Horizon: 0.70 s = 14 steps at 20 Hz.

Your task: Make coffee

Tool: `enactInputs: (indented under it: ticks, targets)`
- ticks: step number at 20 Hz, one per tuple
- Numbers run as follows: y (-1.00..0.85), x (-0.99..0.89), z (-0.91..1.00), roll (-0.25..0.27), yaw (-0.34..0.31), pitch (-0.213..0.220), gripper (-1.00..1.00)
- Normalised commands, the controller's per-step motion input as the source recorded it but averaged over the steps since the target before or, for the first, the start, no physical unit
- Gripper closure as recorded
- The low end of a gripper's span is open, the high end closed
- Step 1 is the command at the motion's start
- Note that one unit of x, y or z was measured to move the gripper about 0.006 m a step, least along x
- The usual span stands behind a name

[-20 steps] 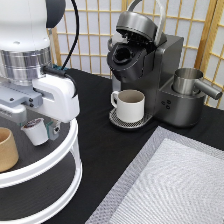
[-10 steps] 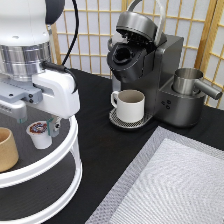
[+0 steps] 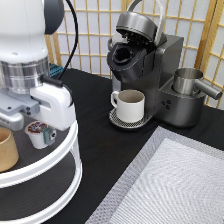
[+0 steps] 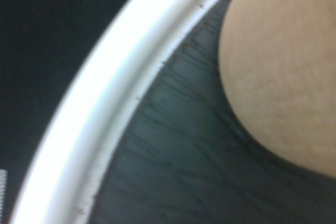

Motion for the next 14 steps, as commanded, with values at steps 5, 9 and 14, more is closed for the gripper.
enactInputs:
  ticks: [5, 9, 14]
  targets:
    - [0.04, 0.06, 0.13, 0.028, 0.026, 0.0, 1.0]
    - [0.07, 0.13, 0.22, 0.001, 0.046, -0.001, 1.0]
    - [0.0, -0.02, 0.0, 0.005, 0.048, -0.024, 1.0]
